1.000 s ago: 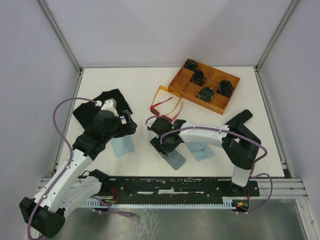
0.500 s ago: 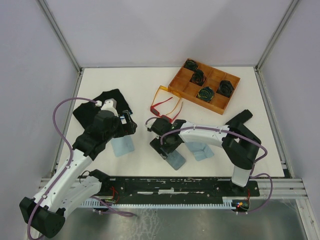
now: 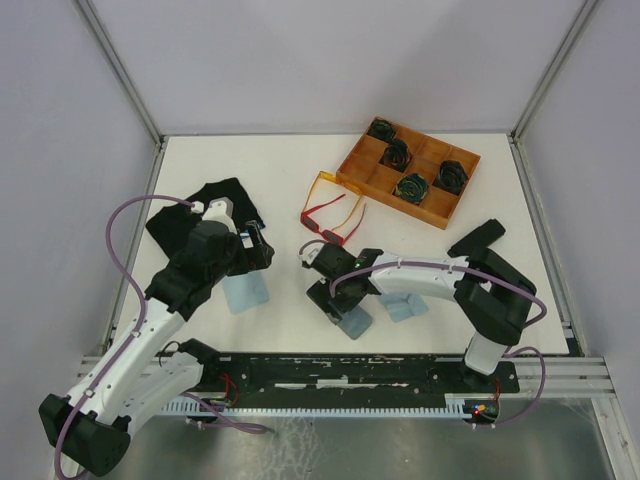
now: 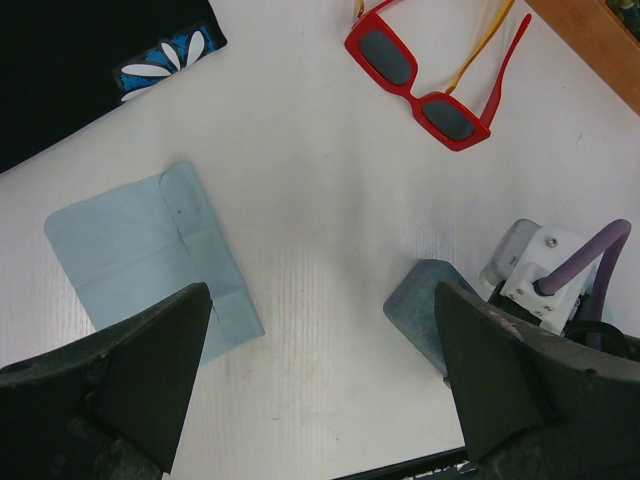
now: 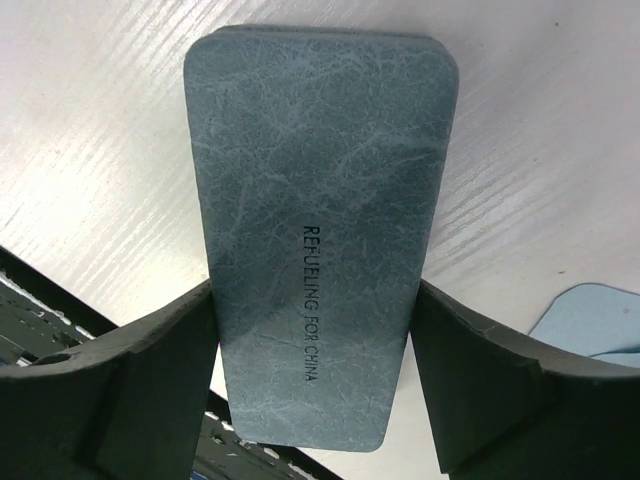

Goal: Organize the sunglasses
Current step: Adjust the sunglasses case at the center of the board, then pick up the sunglasses case from the center of the board.

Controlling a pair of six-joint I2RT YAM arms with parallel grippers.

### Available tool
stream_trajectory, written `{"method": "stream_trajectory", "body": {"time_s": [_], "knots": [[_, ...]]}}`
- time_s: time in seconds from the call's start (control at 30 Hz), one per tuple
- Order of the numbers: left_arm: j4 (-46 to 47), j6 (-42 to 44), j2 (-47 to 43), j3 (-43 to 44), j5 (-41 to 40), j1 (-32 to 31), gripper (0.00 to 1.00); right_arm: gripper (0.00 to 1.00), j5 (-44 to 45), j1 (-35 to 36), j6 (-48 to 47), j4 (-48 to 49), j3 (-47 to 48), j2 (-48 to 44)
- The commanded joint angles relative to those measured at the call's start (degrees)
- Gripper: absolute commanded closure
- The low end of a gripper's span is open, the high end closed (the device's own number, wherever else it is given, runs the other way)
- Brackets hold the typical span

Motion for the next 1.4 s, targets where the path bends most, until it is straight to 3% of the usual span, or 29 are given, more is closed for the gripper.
{"method": "stream_trajectory", "body": {"time_s": [0.0,0.2,0.4,0.57,0.67,0.83,1.07,1.2,1.37], "knots": [[2.32,1.63,-0.29,0.19,-0.08,0.27,0.0,0.19,1.54,0.29,-0.29,3.78,-0.58,-3.42],[2.3,1.63,-0.29,0.19,-0.02,0.28,0.0,0.17,0.7,0.29,-0.32,3.77,-1.26,-3.45],[2.28,1.63,-0.12,0.19,0.06,0.24,0.0,0.27,0.64,0.34,-0.47,3.49,-0.99,-3.27],[2.37,1.68,-0.12,0.24,0.06,0.29,0.0,0.15,0.61,0.34,-0.71,3.16,-0.89,-2.67],[2.4,1.72,-0.03,0.19,0.12,0.29,0.0,0.15,0.7,0.32,-0.74,2.89,-0.79,-2.44],[2.41,1.72,-0.03,0.19,0.22,0.27,0.0,0.26,0.63,0.3,-0.74,2.84,-0.39,-2.22],[2.41,1.72,-0.11,0.19,0.3,0.31,0.0,0.19,0.7,0.3,-0.91,2.23,0.21,-1.18],[2.38,1.72,-0.07,0.18,0.24,0.28,0.0,0.25,0.8,0.35,-0.78,2.15,0.4,-0.96],[2.4,1.8,-0.24,0.24,0.15,0.27,0.01,0.44,0.91,0.34,-0.53,2.04,0.71,-1.38]]}}
